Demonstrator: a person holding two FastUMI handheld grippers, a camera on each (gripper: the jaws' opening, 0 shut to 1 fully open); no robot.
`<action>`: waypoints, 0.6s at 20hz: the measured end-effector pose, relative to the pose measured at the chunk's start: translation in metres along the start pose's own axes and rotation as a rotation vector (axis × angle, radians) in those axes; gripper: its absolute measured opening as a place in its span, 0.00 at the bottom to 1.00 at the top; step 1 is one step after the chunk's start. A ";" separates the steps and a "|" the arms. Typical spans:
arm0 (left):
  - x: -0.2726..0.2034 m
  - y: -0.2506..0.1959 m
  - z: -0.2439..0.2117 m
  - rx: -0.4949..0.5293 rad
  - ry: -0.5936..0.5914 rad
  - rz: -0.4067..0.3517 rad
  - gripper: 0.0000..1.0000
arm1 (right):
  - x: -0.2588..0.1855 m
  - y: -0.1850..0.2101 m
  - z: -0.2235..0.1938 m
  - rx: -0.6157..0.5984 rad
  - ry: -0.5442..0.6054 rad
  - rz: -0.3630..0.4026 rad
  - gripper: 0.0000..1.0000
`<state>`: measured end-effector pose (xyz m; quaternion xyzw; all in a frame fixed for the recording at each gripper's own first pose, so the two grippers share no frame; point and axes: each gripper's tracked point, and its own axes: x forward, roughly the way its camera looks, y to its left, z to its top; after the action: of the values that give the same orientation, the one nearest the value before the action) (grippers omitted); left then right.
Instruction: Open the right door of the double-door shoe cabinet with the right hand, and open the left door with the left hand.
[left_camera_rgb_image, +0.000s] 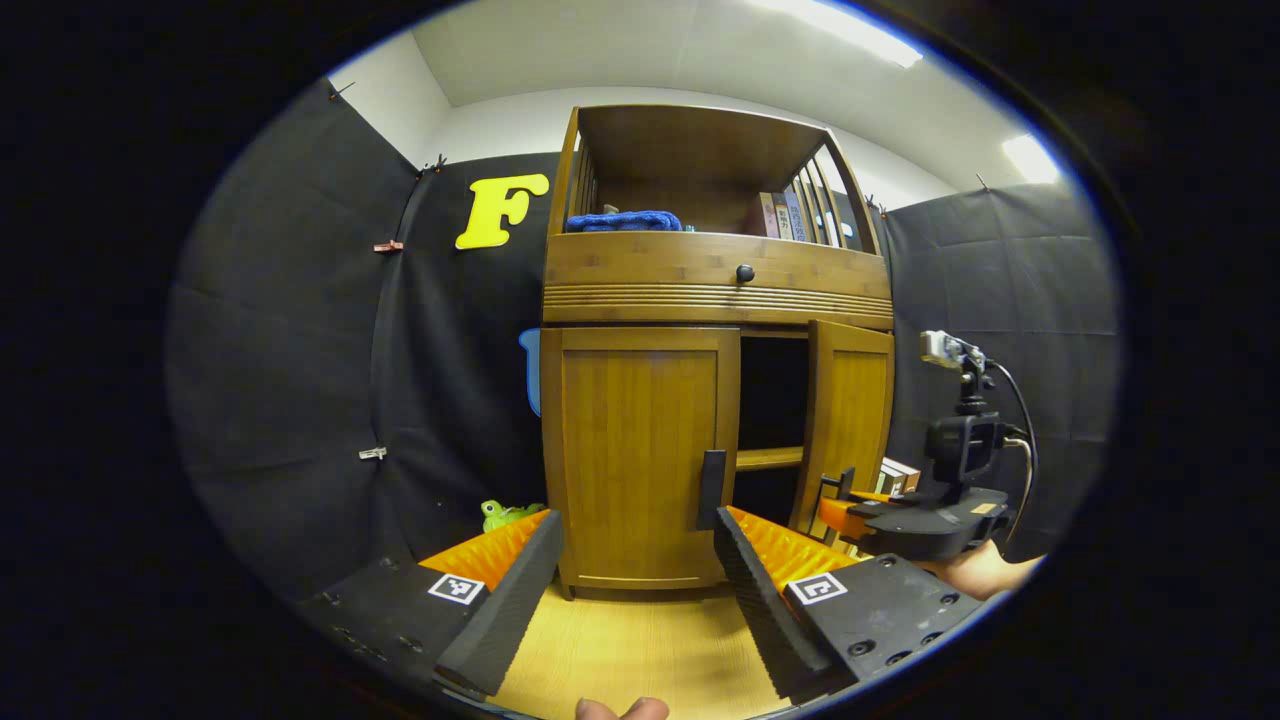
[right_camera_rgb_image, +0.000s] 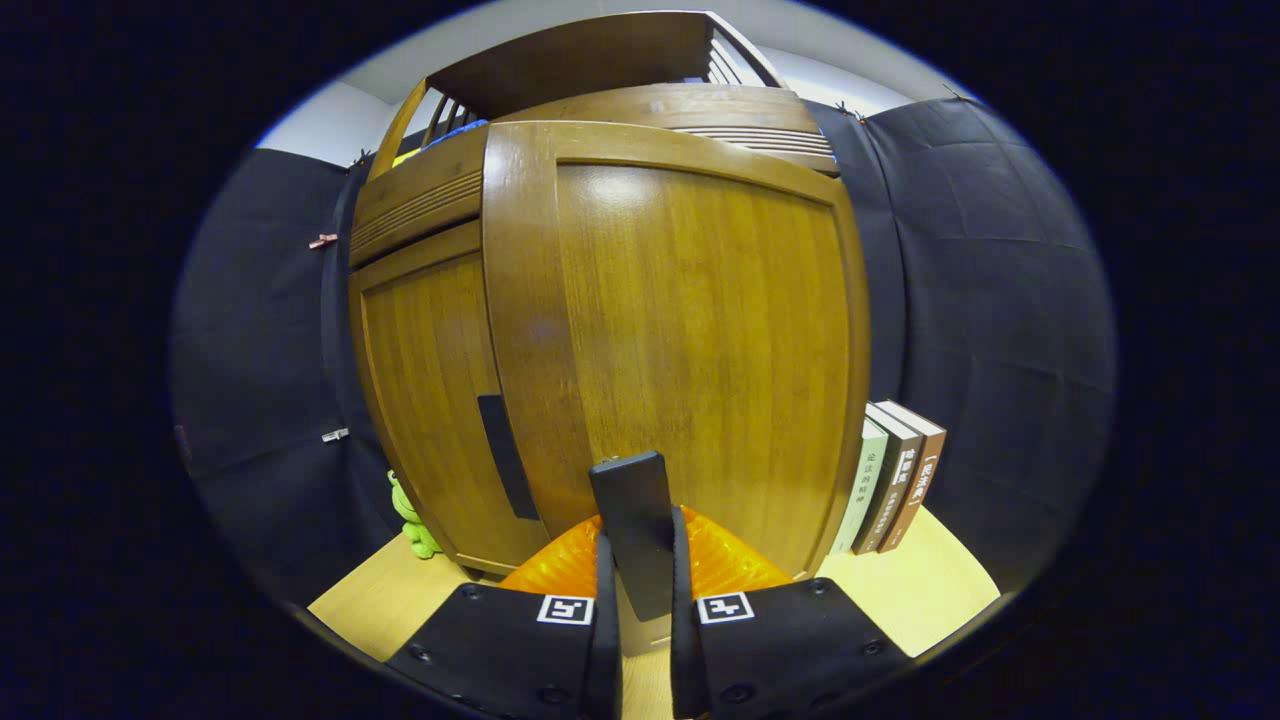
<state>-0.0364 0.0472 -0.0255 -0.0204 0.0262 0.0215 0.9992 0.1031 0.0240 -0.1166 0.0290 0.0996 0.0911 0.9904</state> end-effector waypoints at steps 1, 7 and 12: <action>-0.001 -0.005 0.000 0.002 -0.003 0.000 0.92 | -0.009 -0.007 0.000 0.008 0.001 0.001 0.23; 0.001 -0.040 0.003 0.014 -0.018 -0.014 0.92 | -0.057 -0.059 0.002 0.016 0.007 -0.029 0.22; 0.011 -0.077 0.004 0.014 -0.013 -0.025 0.94 | -0.085 -0.112 0.008 0.045 0.014 -0.062 0.17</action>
<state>-0.0214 -0.0287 -0.0189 -0.0137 0.0196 0.0092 0.9997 0.0426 -0.1022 -0.1005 0.0478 0.1095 0.0583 0.9911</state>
